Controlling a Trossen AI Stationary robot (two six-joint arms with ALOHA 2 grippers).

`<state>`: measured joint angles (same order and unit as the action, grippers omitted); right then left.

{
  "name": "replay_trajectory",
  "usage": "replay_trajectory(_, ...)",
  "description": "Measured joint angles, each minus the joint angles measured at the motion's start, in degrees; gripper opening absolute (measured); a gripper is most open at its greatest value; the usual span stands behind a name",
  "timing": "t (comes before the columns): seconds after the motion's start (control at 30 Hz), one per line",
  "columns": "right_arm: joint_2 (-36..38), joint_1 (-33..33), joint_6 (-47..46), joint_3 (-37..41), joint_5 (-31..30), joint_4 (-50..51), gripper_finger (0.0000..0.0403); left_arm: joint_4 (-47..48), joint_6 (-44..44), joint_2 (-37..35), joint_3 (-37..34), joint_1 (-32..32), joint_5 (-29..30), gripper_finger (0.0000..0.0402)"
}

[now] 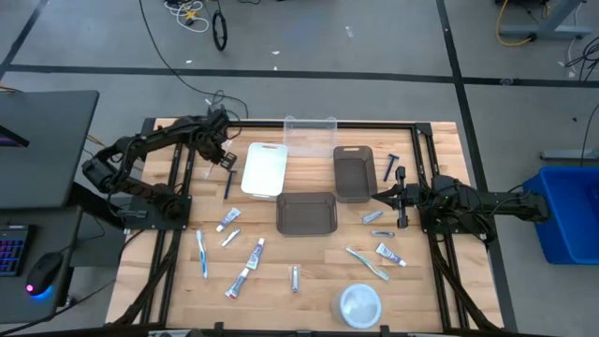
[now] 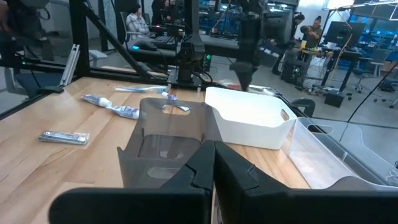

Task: Pick & Place Travel size toiletries
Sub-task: Put the orange toothbrush into the transparent bin

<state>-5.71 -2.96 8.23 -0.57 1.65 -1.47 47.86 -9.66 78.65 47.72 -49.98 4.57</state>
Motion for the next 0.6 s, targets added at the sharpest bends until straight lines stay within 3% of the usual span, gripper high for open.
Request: replay_trajectory(0.6, 0.0, 0.0, 0.0, 0.0, 0.0, 0.0, 0.0014, 1.9, 4.5, 0.0, 18.8, 1.6, -0.1, 0.0039)
